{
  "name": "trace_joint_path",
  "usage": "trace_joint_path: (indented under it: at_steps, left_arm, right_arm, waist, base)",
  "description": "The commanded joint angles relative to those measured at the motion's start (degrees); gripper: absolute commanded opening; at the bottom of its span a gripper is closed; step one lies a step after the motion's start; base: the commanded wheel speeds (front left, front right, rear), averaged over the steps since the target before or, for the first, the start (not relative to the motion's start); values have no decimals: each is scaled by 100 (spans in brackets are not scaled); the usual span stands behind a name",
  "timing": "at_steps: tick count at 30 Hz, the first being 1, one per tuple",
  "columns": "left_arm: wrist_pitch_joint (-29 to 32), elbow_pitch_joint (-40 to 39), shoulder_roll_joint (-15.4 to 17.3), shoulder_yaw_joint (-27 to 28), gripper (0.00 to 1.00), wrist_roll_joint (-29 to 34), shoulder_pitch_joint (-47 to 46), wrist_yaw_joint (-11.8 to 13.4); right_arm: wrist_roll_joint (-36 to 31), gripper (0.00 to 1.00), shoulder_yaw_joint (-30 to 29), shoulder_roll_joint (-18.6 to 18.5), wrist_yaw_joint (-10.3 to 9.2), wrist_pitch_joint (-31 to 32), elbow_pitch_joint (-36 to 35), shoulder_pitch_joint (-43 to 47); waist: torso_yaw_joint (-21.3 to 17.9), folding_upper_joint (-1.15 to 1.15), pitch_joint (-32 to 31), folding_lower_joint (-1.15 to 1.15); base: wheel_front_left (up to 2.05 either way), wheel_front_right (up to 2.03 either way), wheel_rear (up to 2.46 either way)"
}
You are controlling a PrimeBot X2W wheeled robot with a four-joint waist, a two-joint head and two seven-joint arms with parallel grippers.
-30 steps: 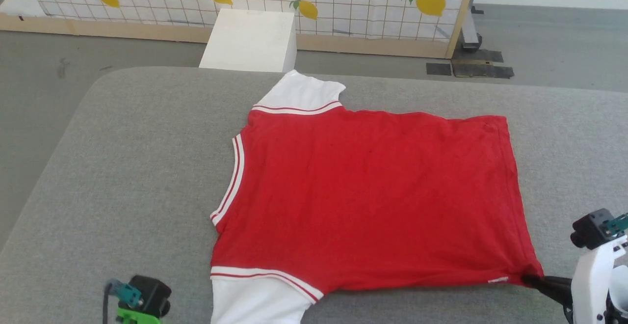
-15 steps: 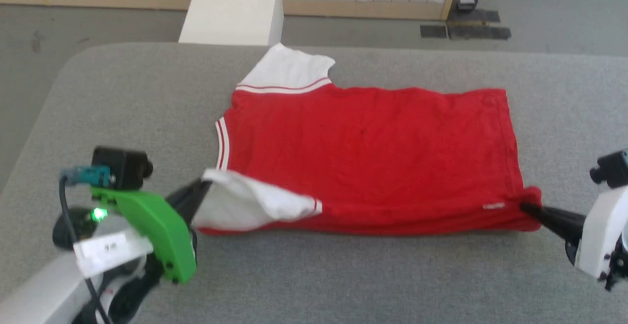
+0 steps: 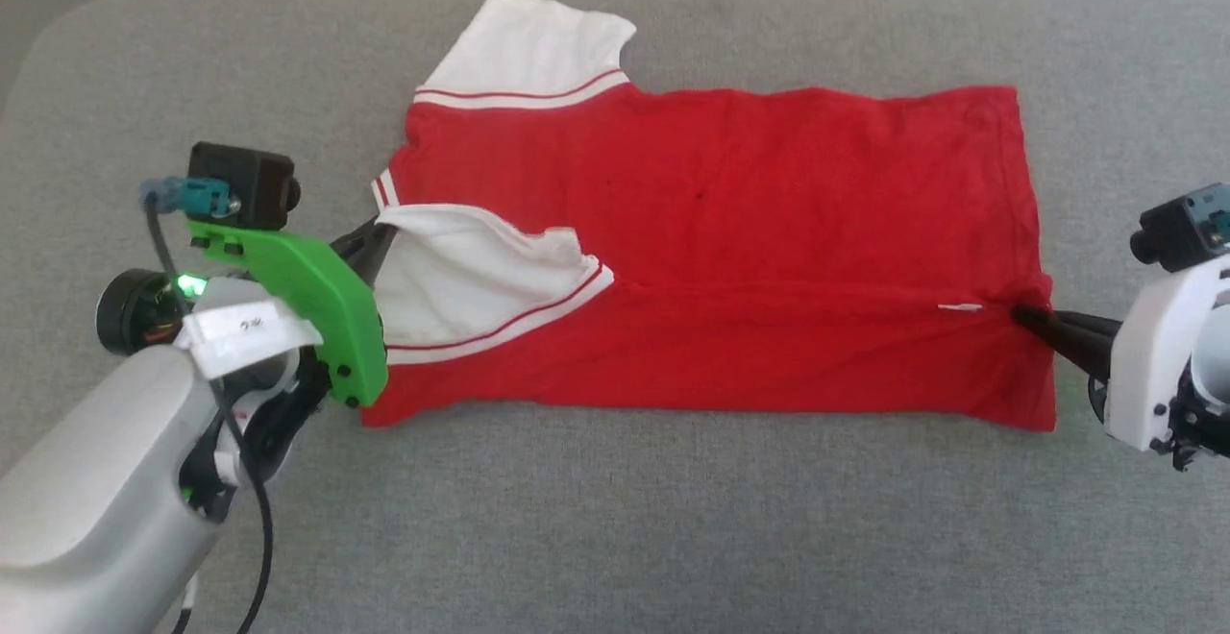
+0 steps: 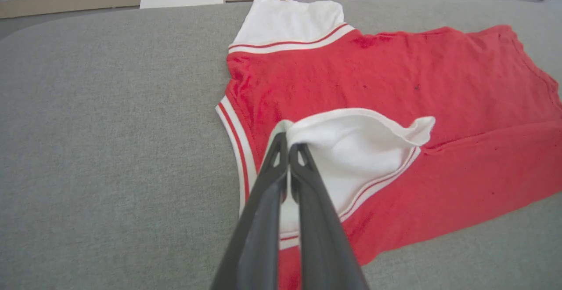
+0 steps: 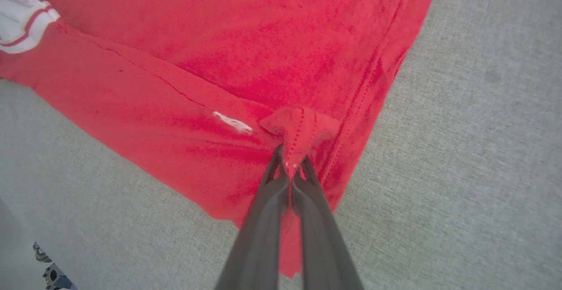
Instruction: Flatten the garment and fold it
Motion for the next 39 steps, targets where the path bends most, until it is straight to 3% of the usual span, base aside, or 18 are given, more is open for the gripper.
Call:
trace_joint_path:
  at_steps: [1,11,12,13,14,20,25,33,39]
  left_arm:
    - [6,173,-74,-43,0,127,-160,-58]
    - [-56,1463,-518,-443,0,417,-504,-340]
    - [-92,1550,-558,-451,21,426,-518,-352]
    - [-151,1652,-608,-461,98,444,-532,-363]
    - [-199,1723,-646,-467,100,455,-539,-373]
    - [-526,1905,-829,-472,100,498,-538,-435]
    - [-727,1787,-957,-471,100,452,-243,-265]
    - [-592,1280,-833,-573,100,438,470,360]
    - [-179,816,-660,-599,100,278,868,824]
  right_arm:
    - [-107,0,-38,77,-8,68,65,-127]
    - [-584,0,-71,446,-8,268,235,-279]
    - [-631,1,-86,470,-8,259,258,-275]
    - [-695,93,-98,501,-8,232,283,-263]
    - [-739,100,-119,526,-8,204,310,-247]
    - [-877,100,-371,697,-8,-42,350,-63]
    - [-1078,100,-753,871,-8,-38,408,364]
    - [-2018,100,-1857,1507,-8,408,185,1270]
    - [-2854,100,-2952,2339,-8,1026,-620,1966]
  waist:
    - [-41,0,270,0]
    - [-29,0,470,0]
    - [-27,0,455,0]
    - [-21,0,419,0]
    - [-16,0,388,0]
    - [40,0,19,0]
    - [101,0,-424,0]
    - [83,0,-786,0]
    - [56,0,-740,0]
  base:
    - [0,0,0]
    - [0,0,0]
    - [0,0,0]
    - [0,0,0]
    - [0,0,0]
    - [0,0,0]
    - [0,0,0]
    - [0,0,0]
    - [0,0,0]
